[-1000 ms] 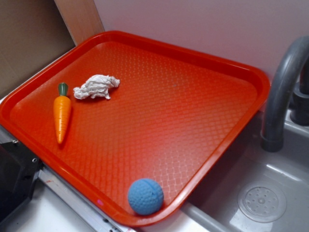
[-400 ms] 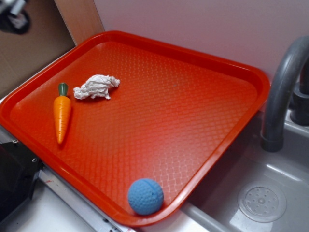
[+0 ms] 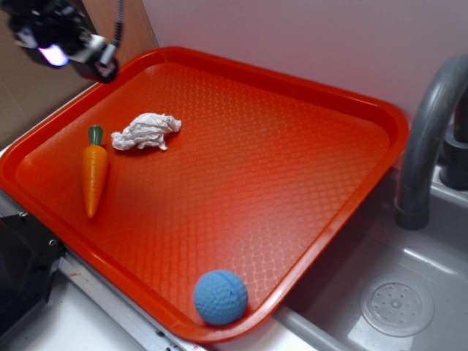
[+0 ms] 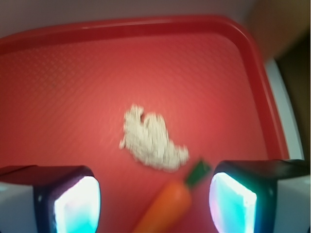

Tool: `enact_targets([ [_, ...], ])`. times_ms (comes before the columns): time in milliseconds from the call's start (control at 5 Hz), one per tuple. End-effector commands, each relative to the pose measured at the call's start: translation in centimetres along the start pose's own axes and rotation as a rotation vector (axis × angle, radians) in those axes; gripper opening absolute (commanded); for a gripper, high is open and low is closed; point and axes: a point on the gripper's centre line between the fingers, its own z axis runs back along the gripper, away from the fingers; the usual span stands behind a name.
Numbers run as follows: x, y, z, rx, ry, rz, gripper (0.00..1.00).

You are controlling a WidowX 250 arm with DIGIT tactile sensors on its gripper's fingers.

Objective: Grab the white paper.

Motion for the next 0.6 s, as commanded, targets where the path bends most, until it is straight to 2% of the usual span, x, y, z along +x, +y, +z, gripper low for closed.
enact_targets([
  [0,2.5,0.0,-5.1,0.022,0.012,-0.095,1.00],
  [400,1.4,-1.0,-9.0,0.026,0.111,-0.158,1.00],
])
